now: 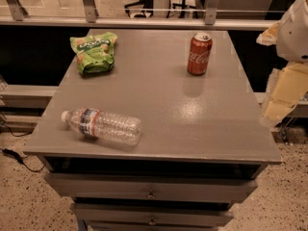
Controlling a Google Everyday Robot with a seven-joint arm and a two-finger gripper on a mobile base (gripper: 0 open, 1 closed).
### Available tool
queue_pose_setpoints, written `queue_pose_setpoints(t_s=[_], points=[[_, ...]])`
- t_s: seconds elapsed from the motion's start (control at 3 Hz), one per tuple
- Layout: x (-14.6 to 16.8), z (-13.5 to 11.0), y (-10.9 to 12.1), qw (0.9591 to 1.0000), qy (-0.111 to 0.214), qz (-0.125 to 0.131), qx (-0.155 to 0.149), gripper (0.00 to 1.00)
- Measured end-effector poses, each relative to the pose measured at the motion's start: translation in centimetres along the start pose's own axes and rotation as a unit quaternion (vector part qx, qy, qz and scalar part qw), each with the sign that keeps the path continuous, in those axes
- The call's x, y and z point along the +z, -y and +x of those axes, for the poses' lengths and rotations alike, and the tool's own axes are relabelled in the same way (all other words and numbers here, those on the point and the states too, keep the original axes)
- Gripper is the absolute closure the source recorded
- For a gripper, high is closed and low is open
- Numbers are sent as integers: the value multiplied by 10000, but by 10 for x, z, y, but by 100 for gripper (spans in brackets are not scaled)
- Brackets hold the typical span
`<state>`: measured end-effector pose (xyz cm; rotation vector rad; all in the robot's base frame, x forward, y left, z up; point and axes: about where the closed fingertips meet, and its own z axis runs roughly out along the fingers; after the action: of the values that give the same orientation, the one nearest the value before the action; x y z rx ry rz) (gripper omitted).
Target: Move coke can near water bottle
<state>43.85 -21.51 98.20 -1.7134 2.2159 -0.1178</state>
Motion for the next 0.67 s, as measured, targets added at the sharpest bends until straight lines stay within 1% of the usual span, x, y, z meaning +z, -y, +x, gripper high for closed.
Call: queue_pose_setpoints(t_s=[0.33, 0.67], points=[[-1, -1, 2, 10000, 32, 77, -27, 0], [13, 12, 20, 9994, 239, 217, 100, 0]])
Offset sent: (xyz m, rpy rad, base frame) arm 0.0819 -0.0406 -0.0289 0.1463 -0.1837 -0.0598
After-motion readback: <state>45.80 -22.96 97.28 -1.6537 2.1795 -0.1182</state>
